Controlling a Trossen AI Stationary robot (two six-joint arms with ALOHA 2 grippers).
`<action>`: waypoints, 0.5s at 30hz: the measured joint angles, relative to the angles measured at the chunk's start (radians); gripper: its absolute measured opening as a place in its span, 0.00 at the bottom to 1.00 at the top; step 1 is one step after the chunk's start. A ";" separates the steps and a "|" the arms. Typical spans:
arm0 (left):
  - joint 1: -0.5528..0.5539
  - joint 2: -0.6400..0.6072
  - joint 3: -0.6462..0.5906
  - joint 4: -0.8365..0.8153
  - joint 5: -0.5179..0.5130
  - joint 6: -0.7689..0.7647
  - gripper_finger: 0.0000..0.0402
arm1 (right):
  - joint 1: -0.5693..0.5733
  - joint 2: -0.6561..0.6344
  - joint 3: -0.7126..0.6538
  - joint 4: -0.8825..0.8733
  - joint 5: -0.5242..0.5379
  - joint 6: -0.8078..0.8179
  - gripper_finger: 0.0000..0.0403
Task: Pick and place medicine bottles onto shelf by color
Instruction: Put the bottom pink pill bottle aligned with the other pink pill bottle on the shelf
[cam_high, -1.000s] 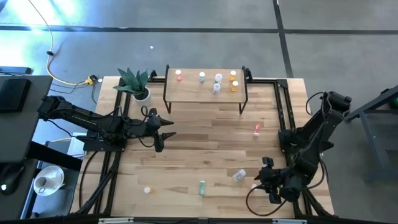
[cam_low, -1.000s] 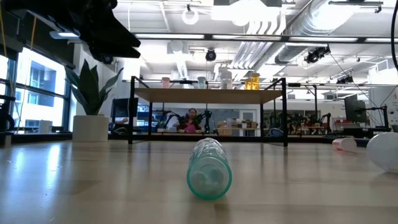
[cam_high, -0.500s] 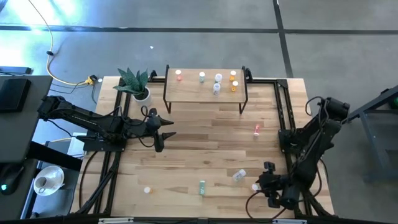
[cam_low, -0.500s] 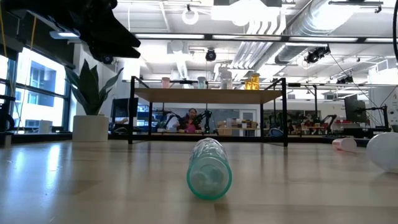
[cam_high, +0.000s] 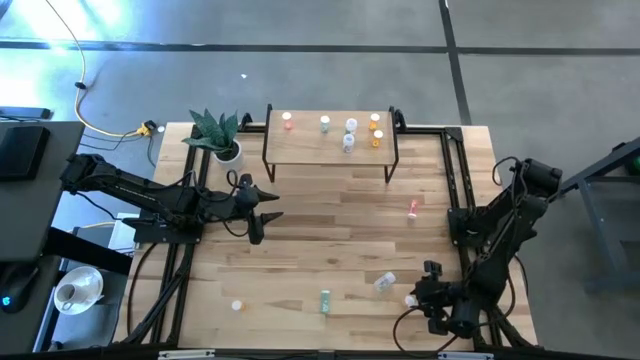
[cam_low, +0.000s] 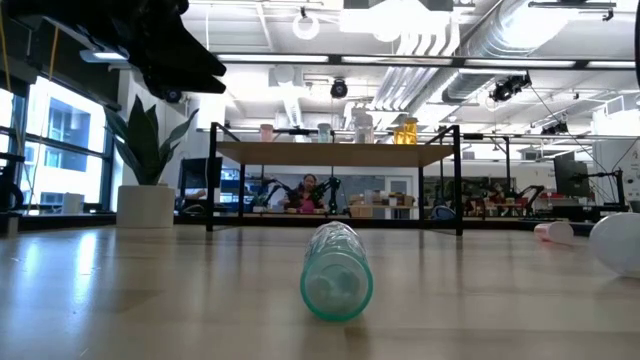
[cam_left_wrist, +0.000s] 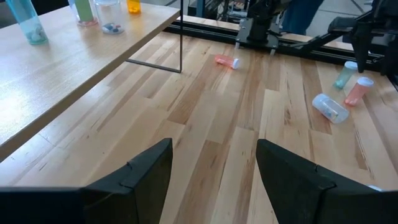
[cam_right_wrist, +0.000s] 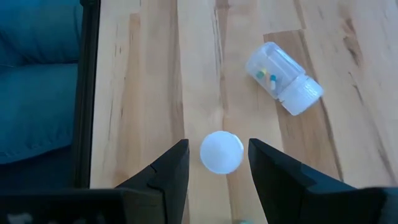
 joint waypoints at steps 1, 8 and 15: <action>0.000 0.000 0.000 0.000 0.000 0.000 0.56 | 0.000 0.007 0.000 0.012 0.000 -0.002 0.39; 0.000 0.000 0.000 0.000 0.000 0.000 0.56 | -0.001 0.052 0.000 0.032 -0.001 -0.019 0.39; 0.000 0.000 0.000 0.000 0.000 -0.002 0.56 | -0.001 0.058 0.000 0.028 -0.016 -0.018 0.39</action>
